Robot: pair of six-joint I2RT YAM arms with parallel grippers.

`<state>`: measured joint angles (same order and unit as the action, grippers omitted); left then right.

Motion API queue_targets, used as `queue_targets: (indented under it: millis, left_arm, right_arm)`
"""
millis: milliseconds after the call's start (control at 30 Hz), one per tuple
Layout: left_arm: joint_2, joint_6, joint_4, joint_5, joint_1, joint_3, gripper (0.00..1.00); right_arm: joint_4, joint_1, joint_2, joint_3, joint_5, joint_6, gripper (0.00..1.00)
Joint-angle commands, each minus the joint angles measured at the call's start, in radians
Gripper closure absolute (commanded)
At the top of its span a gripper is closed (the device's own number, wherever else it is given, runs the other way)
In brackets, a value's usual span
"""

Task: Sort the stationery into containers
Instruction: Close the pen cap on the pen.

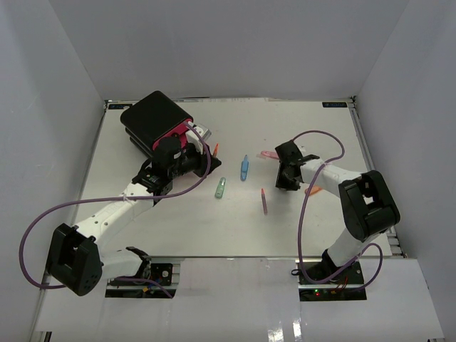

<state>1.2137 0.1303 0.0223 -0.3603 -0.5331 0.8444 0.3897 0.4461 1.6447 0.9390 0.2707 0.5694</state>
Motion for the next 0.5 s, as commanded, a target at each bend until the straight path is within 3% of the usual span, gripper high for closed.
queue_targets:
  millis: [0, 467]
  left_arm:
    - [-0.01, 0.0, 0.007, -0.023, -0.002, 0.002, 0.8]
    - [-0.009, -0.001, 0.007, -0.025, -0.002, 0.002, 0.79]
  right_arm:
    - [-0.023, 0.013, -0.017, 0.018, -0.033, 0.0, 0.62]
    - [-0.077, 0.045, 0.032, 0.083, -0.019, -0.02, 0.61]
